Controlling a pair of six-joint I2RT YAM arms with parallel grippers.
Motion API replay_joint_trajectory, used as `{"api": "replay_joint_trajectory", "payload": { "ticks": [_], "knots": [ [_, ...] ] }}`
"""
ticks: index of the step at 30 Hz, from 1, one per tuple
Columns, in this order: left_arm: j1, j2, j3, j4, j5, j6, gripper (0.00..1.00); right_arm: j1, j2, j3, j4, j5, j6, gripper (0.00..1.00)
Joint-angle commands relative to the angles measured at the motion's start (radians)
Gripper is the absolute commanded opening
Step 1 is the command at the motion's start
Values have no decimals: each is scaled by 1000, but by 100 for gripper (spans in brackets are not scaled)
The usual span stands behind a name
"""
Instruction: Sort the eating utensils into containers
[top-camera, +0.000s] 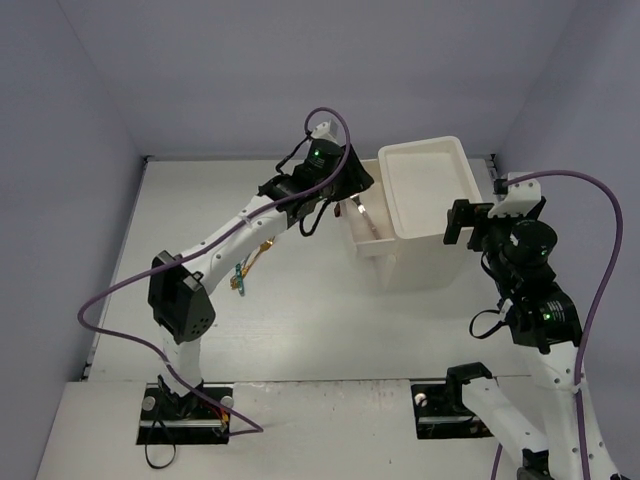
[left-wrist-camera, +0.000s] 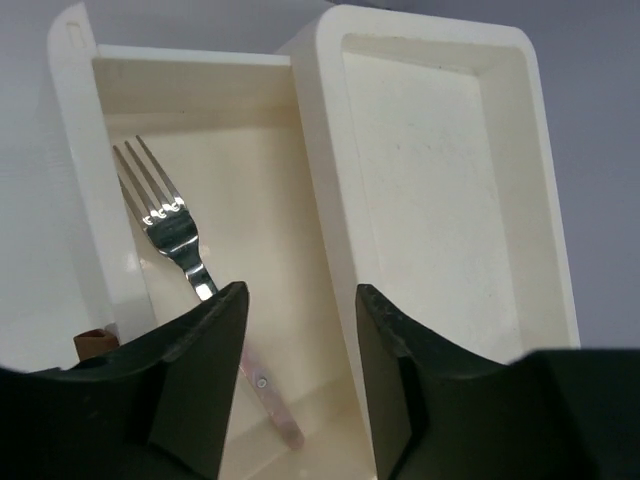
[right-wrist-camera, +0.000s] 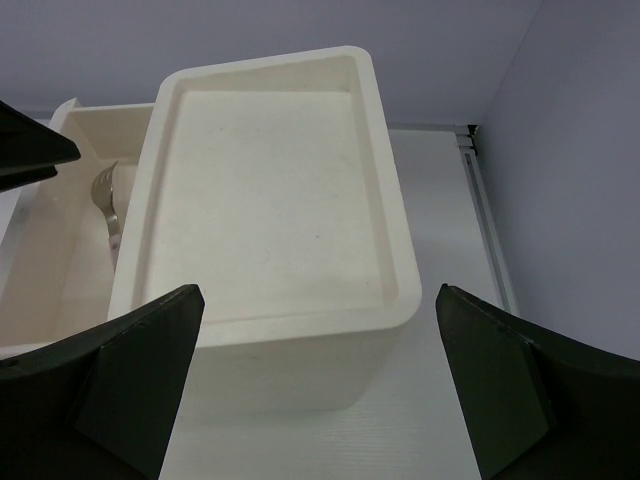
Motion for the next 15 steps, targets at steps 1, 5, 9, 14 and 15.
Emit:
{"api": "replay_joint_trajectory", "payload": {
  "ticks": [1,5,9,14,15],
  "knots": [
    [-10,-177,-24,-22,-74,99,50,8,25,19,48,25,-21,100],
    [11,-277,-87,-151,-176,242,51,8,21,19,48,32,-22,100],
    [113,-395,-258,-229,-217,303,51,7,19,12,47,29,-19,100],
    [287,-523,-558,-243,-163,307,52,8,24,9,46,27,-18,100],
    [313,-529,-604,-245,-183,323,52,8,25,7,47,24,-17,100]
  ]
}}
